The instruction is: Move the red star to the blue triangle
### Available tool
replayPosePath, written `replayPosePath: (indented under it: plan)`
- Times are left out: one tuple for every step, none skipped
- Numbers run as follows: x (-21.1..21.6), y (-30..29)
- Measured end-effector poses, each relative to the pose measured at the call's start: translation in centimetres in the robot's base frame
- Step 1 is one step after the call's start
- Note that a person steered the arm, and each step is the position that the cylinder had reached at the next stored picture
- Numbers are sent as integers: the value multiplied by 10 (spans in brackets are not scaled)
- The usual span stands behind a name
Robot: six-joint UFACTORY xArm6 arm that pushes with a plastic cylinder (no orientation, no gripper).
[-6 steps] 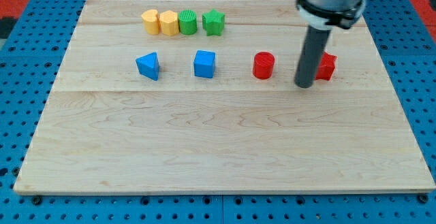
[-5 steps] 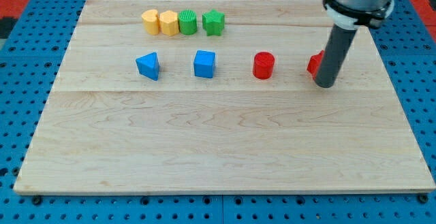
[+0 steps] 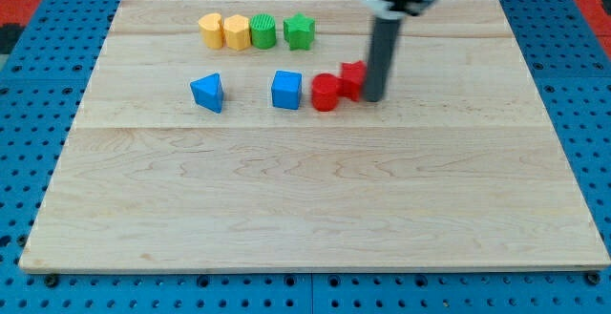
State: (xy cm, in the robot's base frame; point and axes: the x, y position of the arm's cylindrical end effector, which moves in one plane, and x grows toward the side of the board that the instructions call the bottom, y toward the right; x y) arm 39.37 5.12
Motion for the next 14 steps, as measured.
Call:
replayPosePath:
  plan:
    - [0, -24]
    - [0, 1]
    - [0, 1]
    - [-21, 56]
    - [-54, 62]
    - [-55, 6]
    - [-55, -64]
    - [-52, -122]
    - [-47, -157]
    - [-60, -152]
    - [-68, -135]
    - [-67, -51]
    - [-57, -44]
    - [-43, -74]
